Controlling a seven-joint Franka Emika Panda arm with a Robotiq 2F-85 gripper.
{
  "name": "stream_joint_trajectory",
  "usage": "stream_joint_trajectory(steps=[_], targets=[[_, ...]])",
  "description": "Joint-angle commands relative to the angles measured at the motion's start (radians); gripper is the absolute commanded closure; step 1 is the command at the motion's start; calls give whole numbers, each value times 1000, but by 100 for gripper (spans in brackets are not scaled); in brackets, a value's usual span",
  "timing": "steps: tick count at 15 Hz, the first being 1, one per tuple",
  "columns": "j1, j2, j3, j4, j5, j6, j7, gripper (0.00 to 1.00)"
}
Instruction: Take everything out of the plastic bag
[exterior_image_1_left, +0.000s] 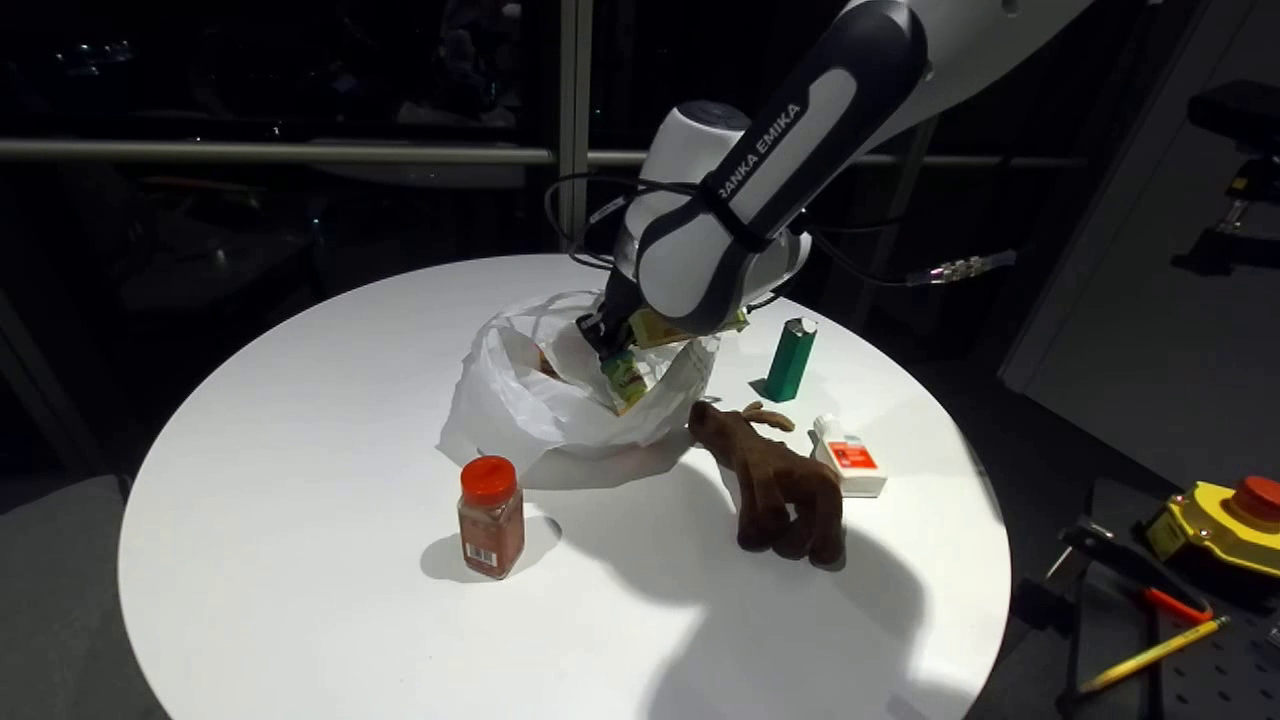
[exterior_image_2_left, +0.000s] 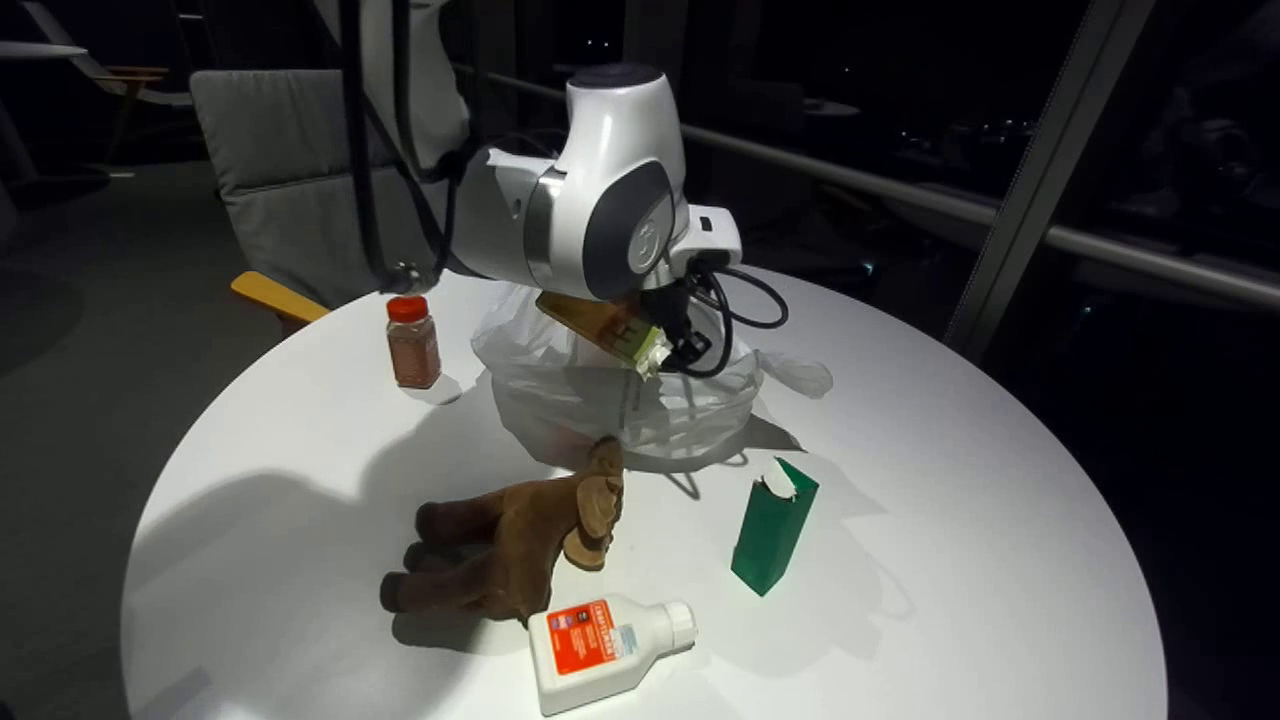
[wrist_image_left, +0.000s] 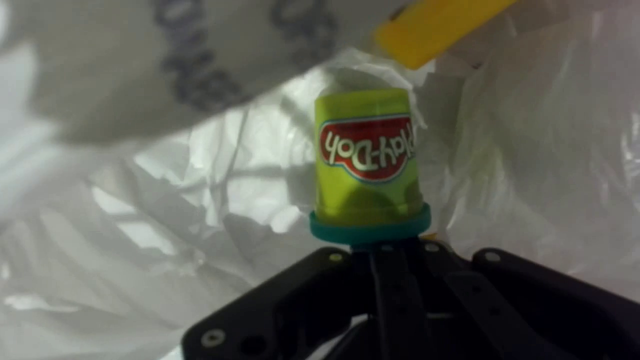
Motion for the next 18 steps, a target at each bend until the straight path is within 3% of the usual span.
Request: stream_joint_trajectory(steps=[1, 13, 18], targets=[[-108, -24, 140, -11, 72, 20, -104, 94], [-518, -41, 594, 0, 307, 8, -376, 94], [-596, -40, 696, 10, 368, 26, -434, 95]])
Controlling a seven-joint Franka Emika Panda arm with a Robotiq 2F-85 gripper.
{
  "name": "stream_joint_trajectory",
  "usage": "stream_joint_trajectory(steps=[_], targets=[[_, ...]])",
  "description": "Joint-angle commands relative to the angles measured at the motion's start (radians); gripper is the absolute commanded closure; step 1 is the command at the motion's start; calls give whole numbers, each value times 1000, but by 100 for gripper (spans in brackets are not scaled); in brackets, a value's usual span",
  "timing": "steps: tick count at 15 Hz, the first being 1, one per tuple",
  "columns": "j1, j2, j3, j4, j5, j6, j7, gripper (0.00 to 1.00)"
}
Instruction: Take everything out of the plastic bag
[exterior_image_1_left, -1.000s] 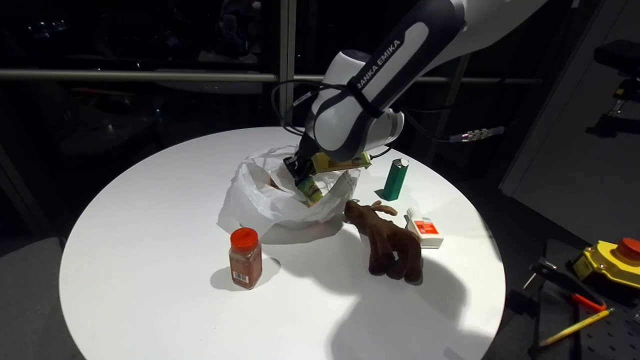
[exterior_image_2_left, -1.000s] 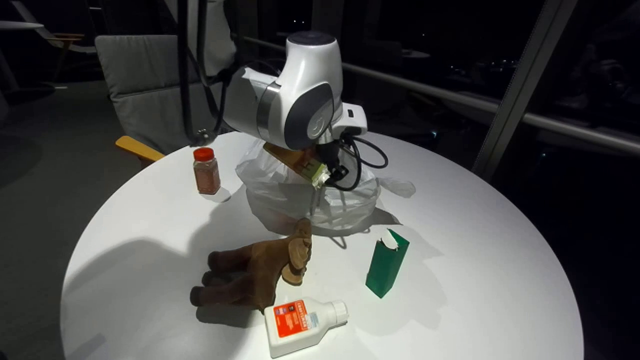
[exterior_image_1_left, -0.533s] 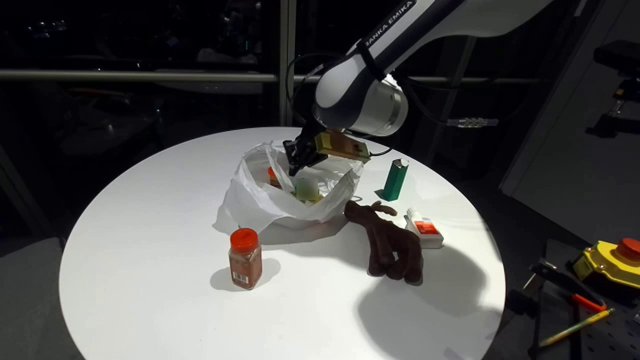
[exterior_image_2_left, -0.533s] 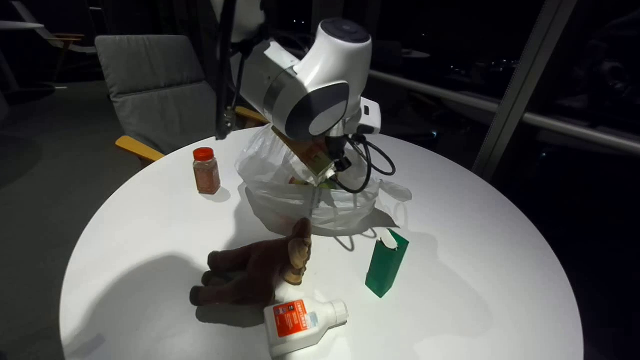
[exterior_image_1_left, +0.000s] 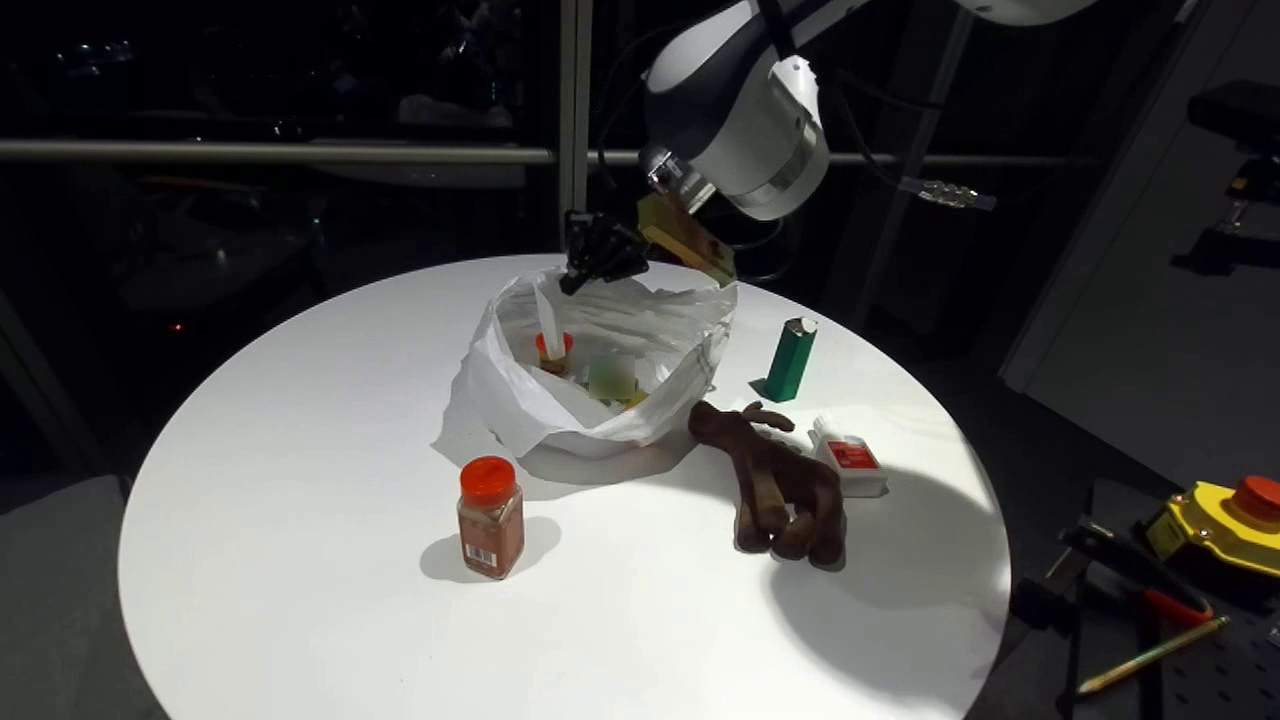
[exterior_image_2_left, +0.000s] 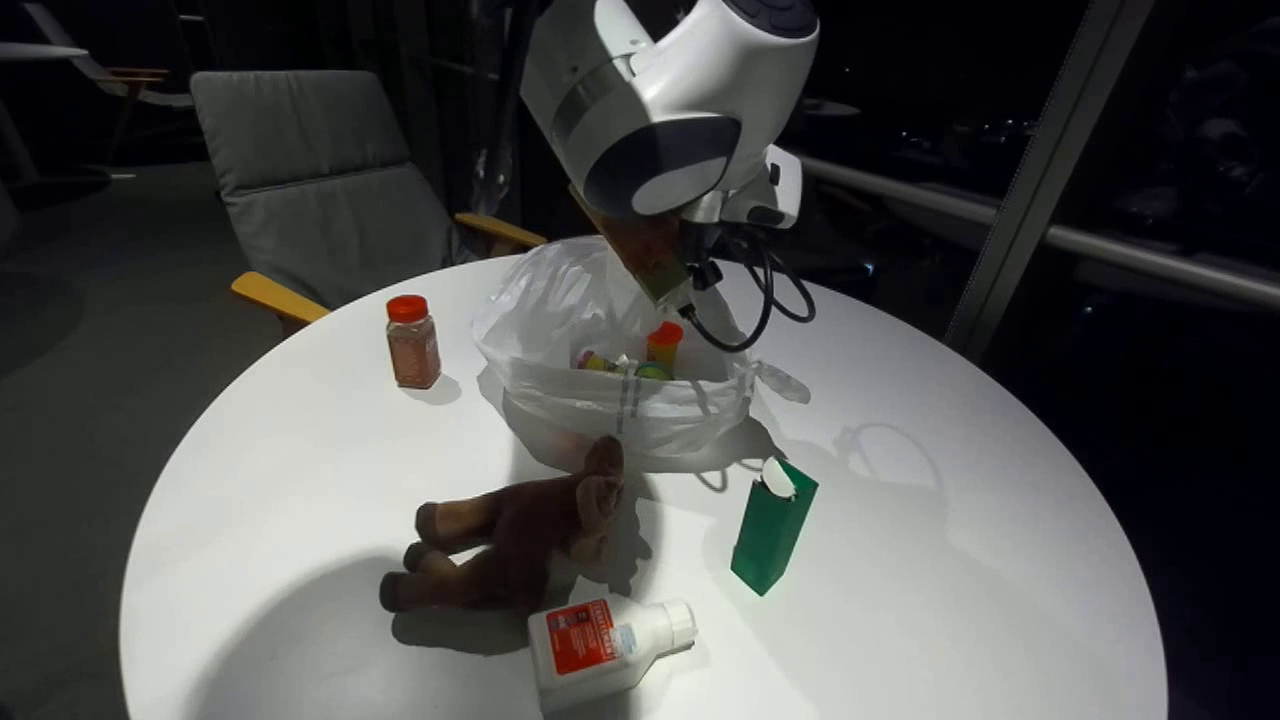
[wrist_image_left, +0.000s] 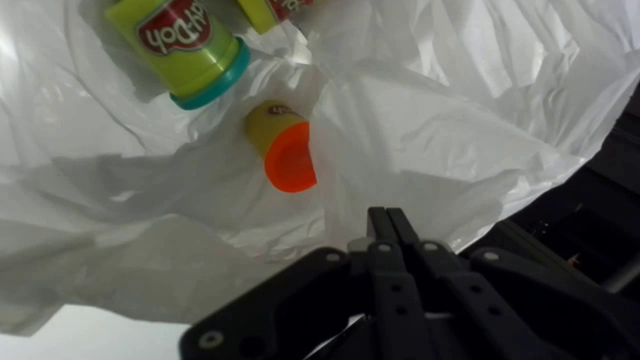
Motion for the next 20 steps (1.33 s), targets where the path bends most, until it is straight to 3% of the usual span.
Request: stream_joint_trajectory(steps=[1, 4, 8, 11, 16, 18, 20], targets=[[-26, -6, 40, 12, 48, 35, -38, 95], [44, 7, -57, 51, 29, 84, 17, 93], [178, 56, -248, 154, 23, 111, 136, 94], [257, 100, -341, 262, 31, 76, 244, 94], [447, 214, -602, 453, 7, 7, 452, 94], [519, 264, -722, 514, -16, -54, 545, 95], [543, 272, -771, 531, -46, -146, 583, 93]])
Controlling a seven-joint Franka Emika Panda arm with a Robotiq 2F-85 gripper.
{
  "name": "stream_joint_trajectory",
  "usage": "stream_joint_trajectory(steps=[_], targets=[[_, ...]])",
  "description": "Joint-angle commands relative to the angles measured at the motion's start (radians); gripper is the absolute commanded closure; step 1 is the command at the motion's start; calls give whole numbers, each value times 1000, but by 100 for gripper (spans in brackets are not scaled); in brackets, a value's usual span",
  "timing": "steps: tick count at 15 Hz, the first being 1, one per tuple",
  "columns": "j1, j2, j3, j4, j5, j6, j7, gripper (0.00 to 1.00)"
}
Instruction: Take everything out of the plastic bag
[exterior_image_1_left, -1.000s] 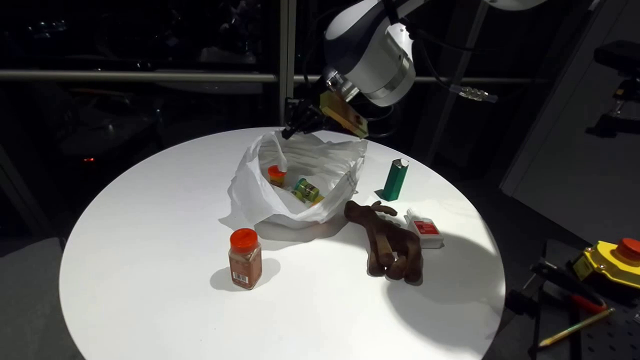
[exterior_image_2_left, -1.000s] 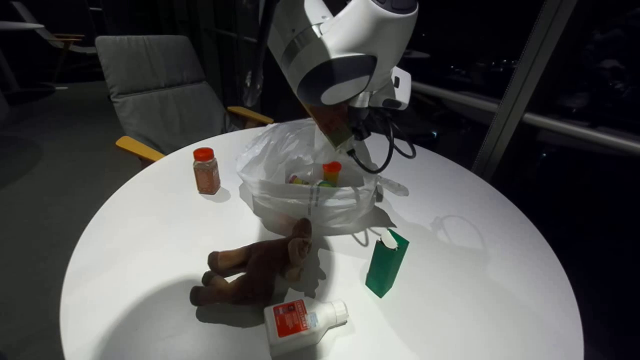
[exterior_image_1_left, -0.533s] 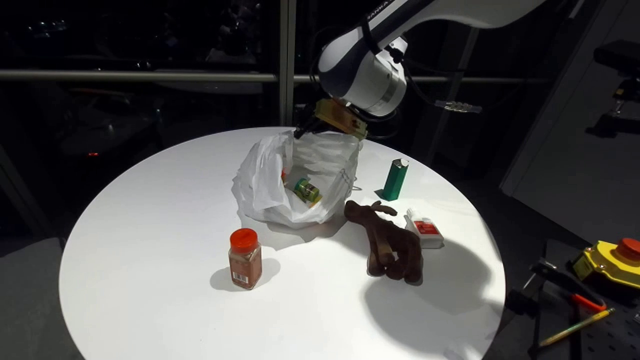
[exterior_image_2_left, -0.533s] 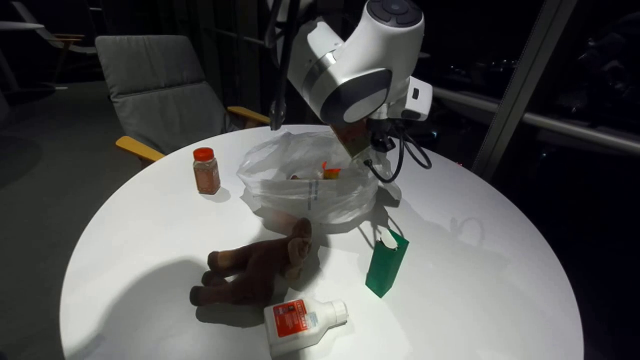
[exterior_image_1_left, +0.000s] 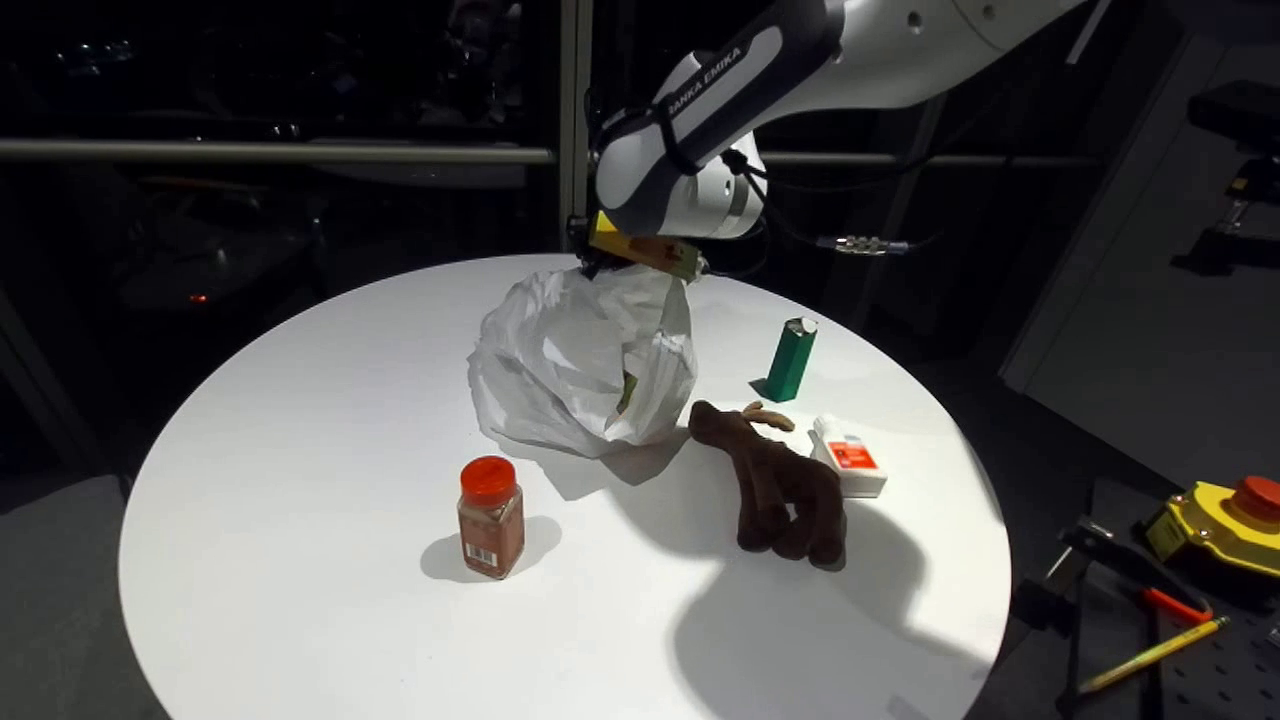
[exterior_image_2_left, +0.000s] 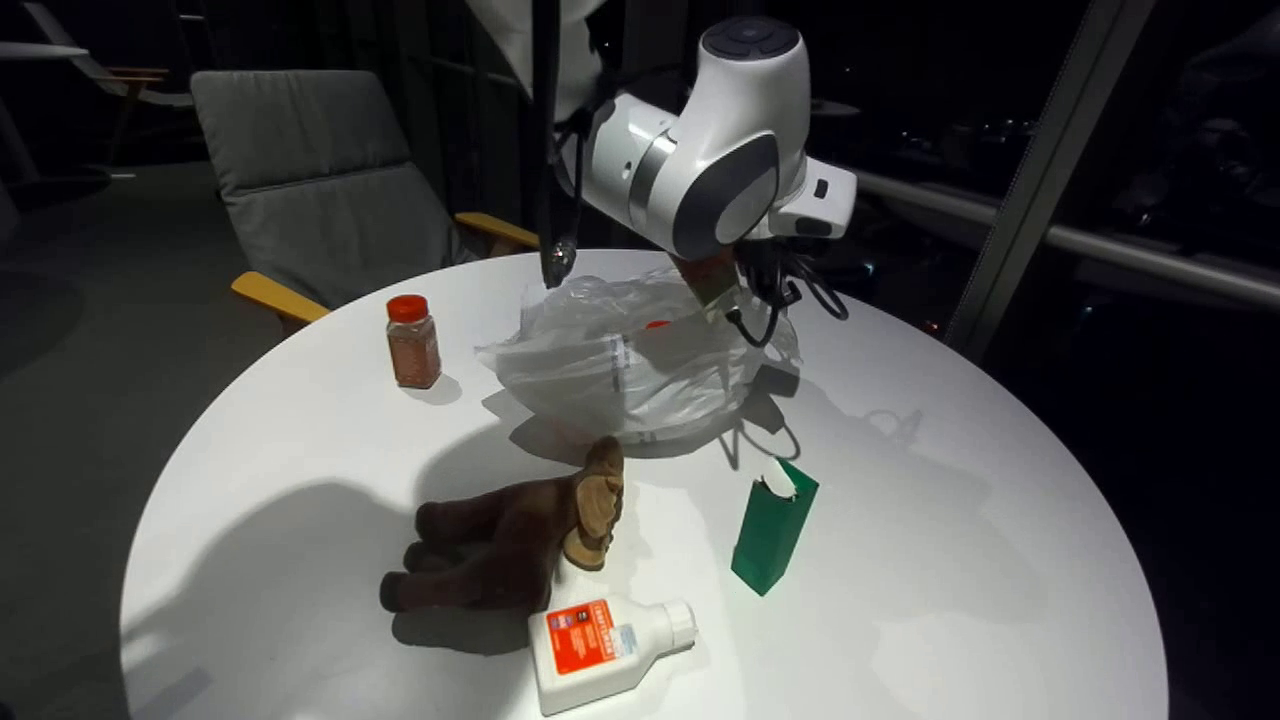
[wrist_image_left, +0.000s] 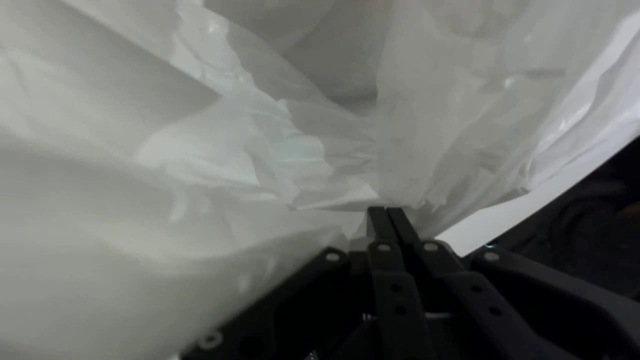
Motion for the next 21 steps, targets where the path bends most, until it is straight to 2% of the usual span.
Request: stream_joint_trajectory(steps=[1, 4, 5, 7, 11, 12, 14, 16, 18, 21], targets=[[55, 60, -100, 110, -63, -124, 90, 92], [64, -34, -85, 23, -98, -116, 49, 92], [72, -67, -87, -11, -109, -97, 45, 69], [80, -134, -89, -70, -125, -84, 42, 64], [116, -261, -134, -204, -169, -165, 59, 36], [109, -292, -122, -238, -180, -195, 36, 27], [60, -354, -40, -299, -180, -264, -59, 12], [37, -394, 3, -345, -184, -298, -135, 1], [-1, -429, 72, -380, -166, -339, -235, 0], [-4, -433, 99, -405, -204, -353, -334, 0]])
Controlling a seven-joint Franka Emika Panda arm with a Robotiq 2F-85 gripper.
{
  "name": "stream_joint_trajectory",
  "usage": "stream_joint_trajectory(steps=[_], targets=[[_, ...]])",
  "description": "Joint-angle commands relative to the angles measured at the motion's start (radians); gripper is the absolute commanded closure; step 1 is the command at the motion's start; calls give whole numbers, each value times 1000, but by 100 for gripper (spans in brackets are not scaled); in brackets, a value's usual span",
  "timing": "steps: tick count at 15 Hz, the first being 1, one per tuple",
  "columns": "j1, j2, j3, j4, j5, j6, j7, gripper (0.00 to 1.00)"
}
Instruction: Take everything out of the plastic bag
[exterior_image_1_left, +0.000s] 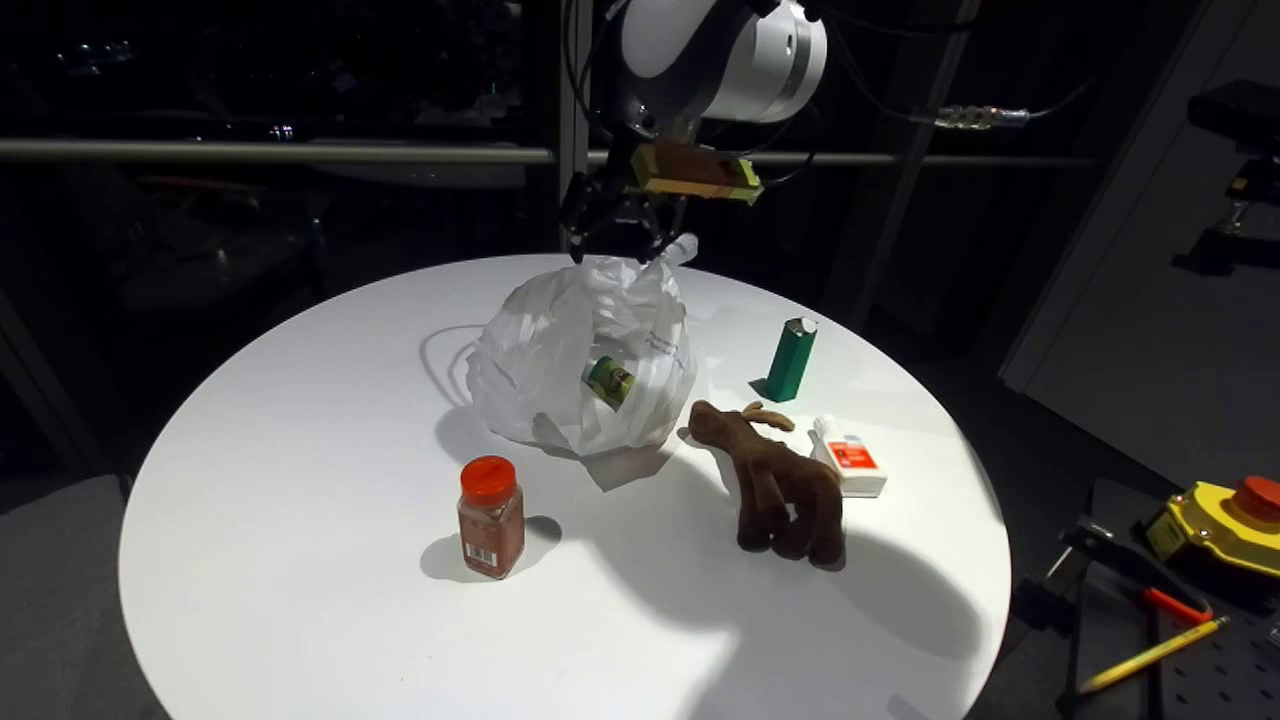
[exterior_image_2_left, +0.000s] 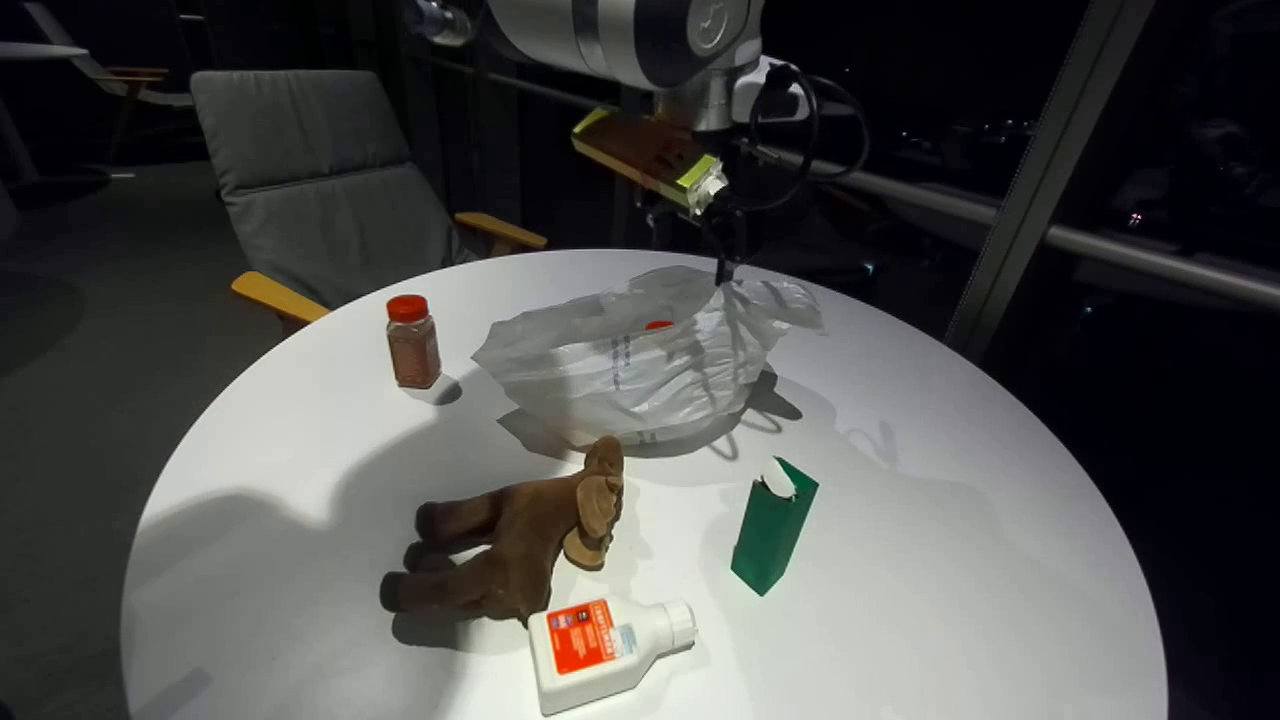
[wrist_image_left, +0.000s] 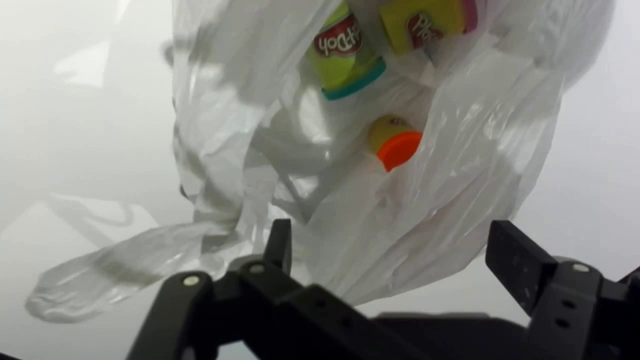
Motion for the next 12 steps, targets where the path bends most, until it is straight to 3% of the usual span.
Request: stream_joint_trajectory(steps=[1, 8, 12], targets=[[-11, -53, 40, -80, -64, -1, -123, 0], [55, -57, 13, -191, -325, 65, -217, 0], [109, -6, -32, -179, -484, 99, -231, 0]])
